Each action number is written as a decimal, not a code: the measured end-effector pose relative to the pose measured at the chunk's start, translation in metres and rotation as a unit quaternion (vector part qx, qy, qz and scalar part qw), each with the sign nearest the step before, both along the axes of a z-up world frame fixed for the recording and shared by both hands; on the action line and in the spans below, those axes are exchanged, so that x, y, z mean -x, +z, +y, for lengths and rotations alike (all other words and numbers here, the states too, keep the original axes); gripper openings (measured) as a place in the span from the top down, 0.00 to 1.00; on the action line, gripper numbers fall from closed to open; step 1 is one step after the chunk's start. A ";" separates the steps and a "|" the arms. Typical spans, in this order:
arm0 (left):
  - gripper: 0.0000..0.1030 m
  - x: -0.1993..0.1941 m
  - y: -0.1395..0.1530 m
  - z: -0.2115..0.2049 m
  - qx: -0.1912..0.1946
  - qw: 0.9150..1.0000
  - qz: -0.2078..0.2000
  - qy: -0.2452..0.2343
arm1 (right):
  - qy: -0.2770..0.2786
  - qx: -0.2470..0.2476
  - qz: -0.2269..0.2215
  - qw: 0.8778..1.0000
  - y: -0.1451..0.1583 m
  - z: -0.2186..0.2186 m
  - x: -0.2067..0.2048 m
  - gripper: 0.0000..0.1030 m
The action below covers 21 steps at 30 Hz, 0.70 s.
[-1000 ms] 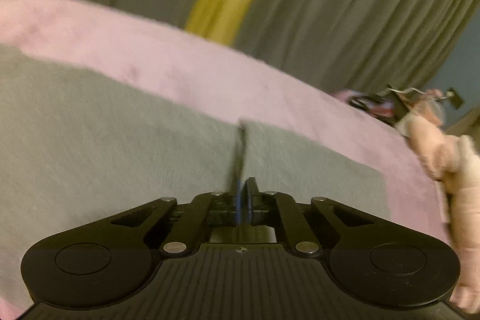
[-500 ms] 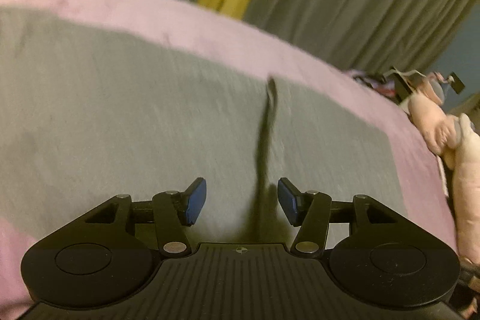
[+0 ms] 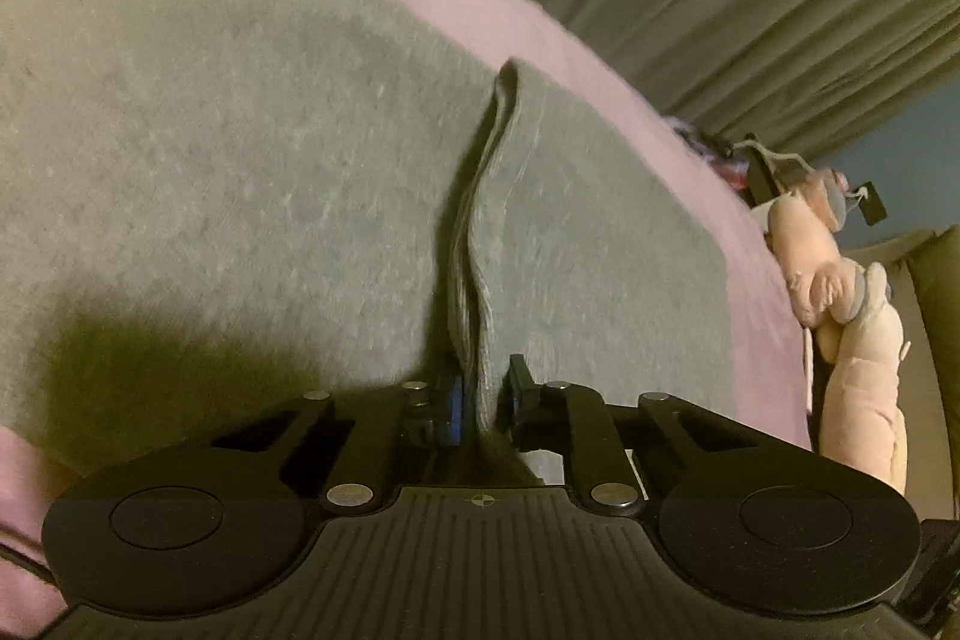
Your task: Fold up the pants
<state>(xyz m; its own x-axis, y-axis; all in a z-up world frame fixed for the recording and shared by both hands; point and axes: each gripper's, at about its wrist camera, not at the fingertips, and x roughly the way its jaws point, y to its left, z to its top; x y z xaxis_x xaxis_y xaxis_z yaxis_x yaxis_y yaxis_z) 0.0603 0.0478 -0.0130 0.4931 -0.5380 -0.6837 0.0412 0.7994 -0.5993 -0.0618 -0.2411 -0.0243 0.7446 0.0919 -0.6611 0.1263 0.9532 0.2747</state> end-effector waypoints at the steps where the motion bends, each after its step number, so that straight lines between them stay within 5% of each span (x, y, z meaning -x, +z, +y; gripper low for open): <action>1: 0.86 0.002 0.004 0.001 -0.005 1.000 -0.014 0.004 | -0.001 0.003 -0.004 1.000 0.003 0.000 0.002 0.04; 4: 0.85 0.004 0.008 0.006 -0.020 0.999 -0.031 0.018 | -0.002 0.007 -0.016 1.000 0.005 -0.002 0.007 0.04; 6: 0.79 -0.003 -0.006 0.009 -0.037 0.999 0.001 0.030 | -0.009 0.006 -0.001 1.000 0.000 -0.004 0.004 0.04; 8: 0.74 -0.003 -0.006 0.017 -0.011 0.999 0.004 0.038 | -0.014 0.007 0.011 1.000 -0.004 -0.005 0.001 0.04; 10: 0.41 0.002 0.007 0.026 -0.018 0.998 -0.011 0.061 | -0.017 0.007 0.018 1.000 -0.008 -0.007 0.000 0.04; 12: 0.27 0.015 0.028 0.045 -0.033 0.992 -0.055 0.107 | -0.020 0.005 0.024 0.999 -0.010 -0.009 -0.001 0.04; 16: 0.17 0.043 0.059 0.109 -0.086 0.966 -0.109 0.218 | -0.028 -0.004 0.033 0.999 -0.013 -0.012 -0.004 0.04; 21: 0.18 0.070 0.069 0.195 -0.125 0.924 -0.101 0.348 | -0.038 -0.011 0.049 0.998 -0.019 -0.014 -0.010 0.04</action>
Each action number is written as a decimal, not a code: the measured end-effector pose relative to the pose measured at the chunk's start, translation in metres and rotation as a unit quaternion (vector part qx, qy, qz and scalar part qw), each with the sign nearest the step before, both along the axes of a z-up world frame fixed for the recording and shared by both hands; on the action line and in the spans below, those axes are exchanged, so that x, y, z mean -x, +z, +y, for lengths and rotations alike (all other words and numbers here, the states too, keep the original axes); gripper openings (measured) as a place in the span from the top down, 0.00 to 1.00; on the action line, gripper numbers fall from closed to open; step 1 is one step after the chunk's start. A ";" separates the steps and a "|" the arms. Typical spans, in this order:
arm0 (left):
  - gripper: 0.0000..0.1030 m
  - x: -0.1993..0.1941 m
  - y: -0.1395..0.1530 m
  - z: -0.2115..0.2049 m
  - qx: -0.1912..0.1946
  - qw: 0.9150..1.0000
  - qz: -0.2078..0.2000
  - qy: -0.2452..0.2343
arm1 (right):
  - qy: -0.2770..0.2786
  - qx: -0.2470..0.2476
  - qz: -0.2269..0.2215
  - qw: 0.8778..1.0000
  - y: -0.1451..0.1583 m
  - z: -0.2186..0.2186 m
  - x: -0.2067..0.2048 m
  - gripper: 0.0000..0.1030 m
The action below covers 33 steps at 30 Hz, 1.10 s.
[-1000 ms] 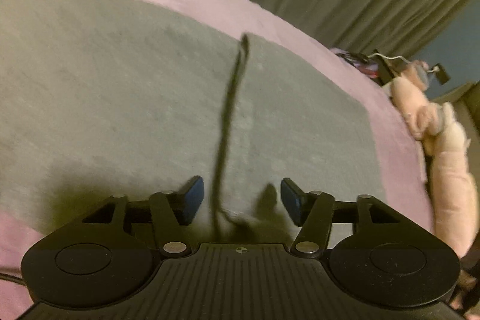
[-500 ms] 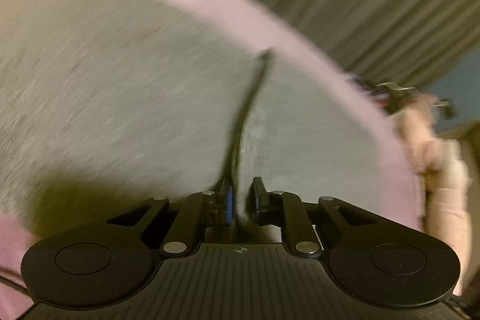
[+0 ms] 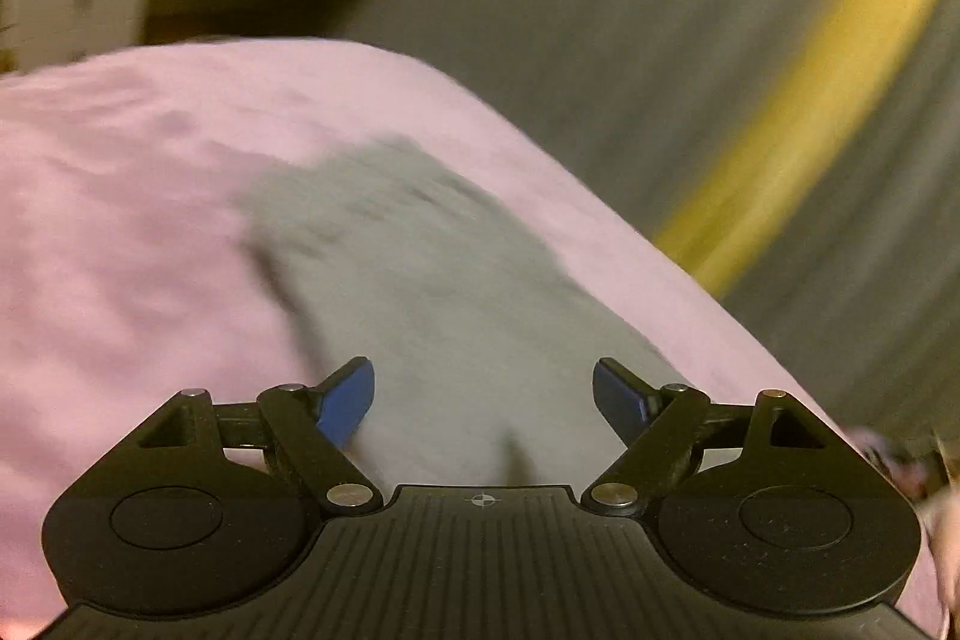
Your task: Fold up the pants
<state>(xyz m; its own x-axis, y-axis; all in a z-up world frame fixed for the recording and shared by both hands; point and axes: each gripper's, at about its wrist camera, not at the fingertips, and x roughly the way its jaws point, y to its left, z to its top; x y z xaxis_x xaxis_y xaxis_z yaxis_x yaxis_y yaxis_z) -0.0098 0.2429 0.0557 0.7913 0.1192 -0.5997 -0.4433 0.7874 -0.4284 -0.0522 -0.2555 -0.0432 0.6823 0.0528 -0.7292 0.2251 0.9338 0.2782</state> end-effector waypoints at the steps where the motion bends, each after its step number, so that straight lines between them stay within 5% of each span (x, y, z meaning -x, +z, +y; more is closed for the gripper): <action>1: 0.20 0.000 -0.004 0.013 0.011 1.000 0.007 0.013 | 0.000 -0.003 0.004 1.000 -0.001 0.000 -0.001 0.04; 7: 0.31 -0.010 -0.057 0.072 0.140 0.988 0.033 0.050 | 0.000 0.000 0.006 1.000 -0.004 0.001 -0.003 0.04; 14: 0.36 -0.029 -0.085 0.100 0.222 0.974 -0.019 0.043 | -0.001 0.012 0.009 1.000 -0.006 0.005 -0.005 0.04; 18: 0.73 -0.033 -0.093 0.110 0.264 0.962 -0.038 0.063 | -0.005 0.020 0.010 1.000 -0.007 0.009 -0.007 0.04; 22: 0.82 -0.034 -0.057 0.075 0.113 0.993 -0.035 0.015 | -0.005 0.018 0.010 1.000 -0.005 0.007 -0.007 0.04; 25: 0.83 -0.031 -0.014 0.038 0.011 0.998 -0.059 -0.032 | -0.004 0.018 0.010 1.000 -0.005 0.007 -0.007 0.04; 29: 0.83 -0.023 0.041 -0.027 -0.076 0.986 -0.105 -0.105 | -0.007 0.010 0.002 1.000 0.000 0.004 -0.004 0.04; 31: 0.83 -0.017 0.063 -0.074 -0.118 0.972 -0.124 -0.164 | -0.010 0.000 -0.008 1.000 0.004 0.000 0.000 0.04; 33: 0.83 -0.011 0.075 -0.128 -0.168 0.948 -0.137 -0.231 | -0.013 -0.014 -0.030 0.999 0.011 -0.005 0.007 0.04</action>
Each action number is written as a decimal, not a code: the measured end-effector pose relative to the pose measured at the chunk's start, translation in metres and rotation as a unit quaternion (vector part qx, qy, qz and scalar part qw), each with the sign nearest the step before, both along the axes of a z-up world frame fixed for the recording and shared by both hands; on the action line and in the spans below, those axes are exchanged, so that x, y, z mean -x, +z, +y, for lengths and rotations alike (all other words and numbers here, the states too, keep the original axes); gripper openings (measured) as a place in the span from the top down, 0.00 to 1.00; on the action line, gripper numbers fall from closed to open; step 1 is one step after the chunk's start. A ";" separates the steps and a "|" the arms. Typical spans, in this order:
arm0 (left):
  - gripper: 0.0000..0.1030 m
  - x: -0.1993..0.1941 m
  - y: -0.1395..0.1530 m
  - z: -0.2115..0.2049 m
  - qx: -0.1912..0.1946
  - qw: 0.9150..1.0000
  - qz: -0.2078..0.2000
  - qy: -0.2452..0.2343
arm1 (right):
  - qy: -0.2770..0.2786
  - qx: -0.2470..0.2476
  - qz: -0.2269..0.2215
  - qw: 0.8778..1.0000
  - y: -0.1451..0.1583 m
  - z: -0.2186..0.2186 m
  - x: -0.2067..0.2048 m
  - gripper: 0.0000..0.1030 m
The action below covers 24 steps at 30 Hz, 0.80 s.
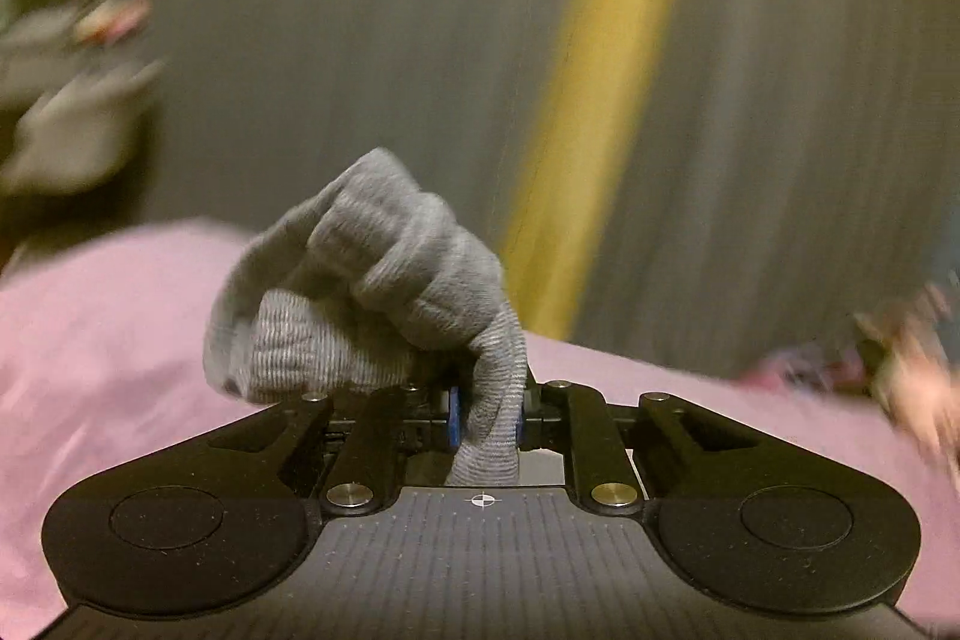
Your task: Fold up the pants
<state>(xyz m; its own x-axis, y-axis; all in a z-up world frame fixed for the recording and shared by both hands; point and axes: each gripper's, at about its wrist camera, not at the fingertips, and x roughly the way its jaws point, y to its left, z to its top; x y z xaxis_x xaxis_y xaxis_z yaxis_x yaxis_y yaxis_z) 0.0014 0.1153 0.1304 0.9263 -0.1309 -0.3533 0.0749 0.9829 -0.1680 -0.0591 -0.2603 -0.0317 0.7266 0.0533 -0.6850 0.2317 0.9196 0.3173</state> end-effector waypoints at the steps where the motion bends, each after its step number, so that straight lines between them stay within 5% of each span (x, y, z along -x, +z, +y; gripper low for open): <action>1: 0.83 0.005 0.001 -0.024 -0.024 0.999 -0.004 -0.034 | 0.000 -0.008 -0.014 1.000 0.004 -0.002 0.004 0.04; 5: 0.76 0.021 -0.022 -0.118 -0.080 0.984 0.023 -0.157 | -0.006 -0.029 -0.036 0.999 0.015 -0.011 0.017 0.04; 7: 0.41 0.031 -0.045 -0.158 -0.098 0.972 0.063 -0.204 | -0.008 -0.040 -0.039 0.998 0.019 -0.015 0.023 0.04; 9: 0.20 0.033 -0.066 -0.184 -0.114 0.960 0.118 -0.227 | -0.009 -0.052 -0.042 0.998 0.024 -0.021 0.027 0.04; 11: 0.16 0.038 -0.074 -0.190 -0.114 0.958 0.138 -0.225 | -0.002 -0.061 -0.044 0.997 0.029 -0.026 0.028 0.04; 15: 0.07 0.029 -0.077 -0.156 -0.094 0.966 0.193 -0.144 | 0.023 -0.103 -0.050 0.993 0.036 -0.028 0.023 0.04; 20: 0.07 0.018 -0.064 -0.089 -0.035 0.981 0.192 0.023 | 0.053 -0.205 -0.028 0.977 0.025 -0.017 -0.012 0.04; 24: 0.07 0.003 -0.071 -0.044 0.000 0.972 0.189 0.141 | 0.043 -0.254 0.025 0.966 0.004 -0.010 -0.045 0.04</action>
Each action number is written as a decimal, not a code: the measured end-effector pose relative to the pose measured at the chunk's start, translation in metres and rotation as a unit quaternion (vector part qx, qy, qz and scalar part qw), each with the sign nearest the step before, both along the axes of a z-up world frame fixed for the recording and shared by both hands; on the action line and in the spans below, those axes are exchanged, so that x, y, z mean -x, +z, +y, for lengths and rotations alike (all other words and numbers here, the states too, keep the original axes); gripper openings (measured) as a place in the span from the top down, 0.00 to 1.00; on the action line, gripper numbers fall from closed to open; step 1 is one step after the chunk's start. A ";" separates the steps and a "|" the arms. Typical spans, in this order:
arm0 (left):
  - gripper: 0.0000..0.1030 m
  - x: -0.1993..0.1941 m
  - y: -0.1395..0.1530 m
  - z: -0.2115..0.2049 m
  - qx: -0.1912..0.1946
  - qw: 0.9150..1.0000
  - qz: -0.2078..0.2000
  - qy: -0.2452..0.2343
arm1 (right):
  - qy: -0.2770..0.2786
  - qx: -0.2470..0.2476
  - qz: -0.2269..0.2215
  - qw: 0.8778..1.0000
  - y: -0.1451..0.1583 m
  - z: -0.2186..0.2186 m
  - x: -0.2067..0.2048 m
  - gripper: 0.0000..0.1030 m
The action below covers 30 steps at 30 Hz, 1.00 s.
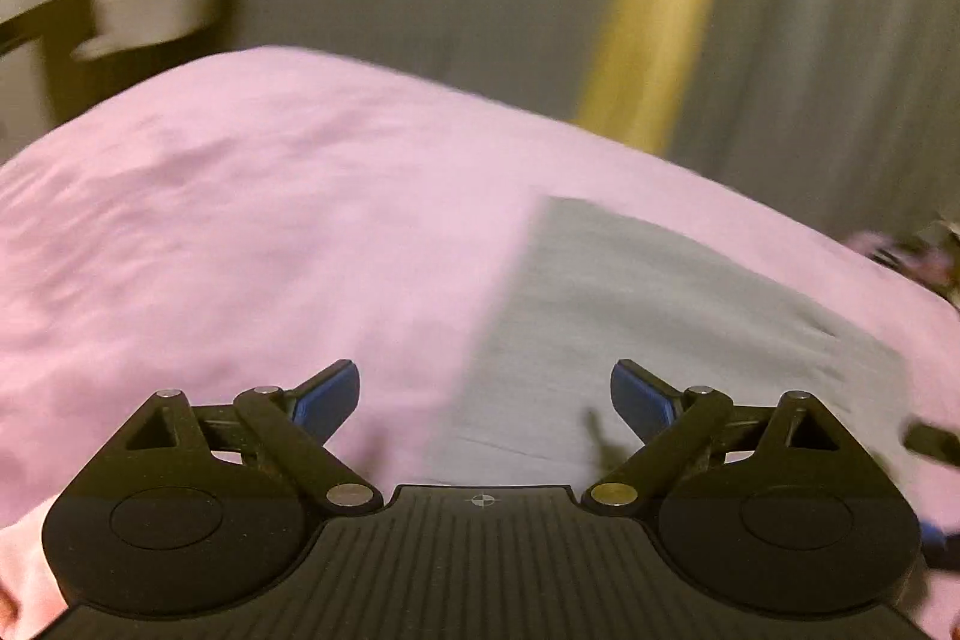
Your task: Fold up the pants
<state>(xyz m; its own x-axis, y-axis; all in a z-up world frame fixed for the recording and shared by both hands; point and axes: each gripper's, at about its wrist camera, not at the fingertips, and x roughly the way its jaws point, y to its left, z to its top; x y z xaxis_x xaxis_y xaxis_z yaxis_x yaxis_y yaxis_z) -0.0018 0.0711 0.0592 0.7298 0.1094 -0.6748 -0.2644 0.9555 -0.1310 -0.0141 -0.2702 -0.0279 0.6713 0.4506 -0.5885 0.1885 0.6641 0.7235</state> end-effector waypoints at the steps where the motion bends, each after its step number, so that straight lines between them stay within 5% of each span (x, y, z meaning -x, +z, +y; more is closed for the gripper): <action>1: 0.07 -0.002 -0.002 0.009 -0.005 1.000 0.002 0.018 | 0.000 -0.008 0.018 1.000 -0.008 0.000 -0.008 0.04; 9: 0.07 0.000 -0.028 0.040 0.030 0.998 0.028 0.044 | 0.015 -0.072 0.048 0.996 -0.032 0.002 -0.043 0.08; 13: 0.07 0.005 -0.032 0.046 0.044 0.997 0.002 0.069 | 0.015 -0.122 0.070 0.990 -0.045 -0.003 -0.050 0.39; 14: 0.07 0.007 -0.033 0.049 0.056 0.995 -0.007 0.080 | 0.020 -0.125 0.071 0.989 -0.048 -0.001 -0.050 0.40; 17: 0.07 0.011 -0.035 0.063 0.091 0.989 -0.019 0.116 | 0.049 -0.142 0.064 0.987 -0.051 0.006 -0.053 0.33; 21: 0.07 0.009 -0.039 0.071 0.117 0.984 -0.003 0.136 | 0.074 -0.176 0.054 0.980 -0.050 0.017 -0.062 0.04; 27: 0.07 0.007 -0.041 0.069 0.106 0.985 -0.006 0.139 | 0.102 -0.126 0.062 0.985 -0.046 0.046 -0.081 0.04; 29: 0.07 0.009 -0.041 0.071 0.109 0.983 -0.008 0.148 | 0.096 -0.130 0.057 0.985 -0.043 0.047 -0.079 0.17; 30: 0.07 0.010 -0.041 0.072 0.110 0.982 -0.010 0.152 | 0.091 -0.127 0.059 0.986 -0.042 0.045 -0.076 0.40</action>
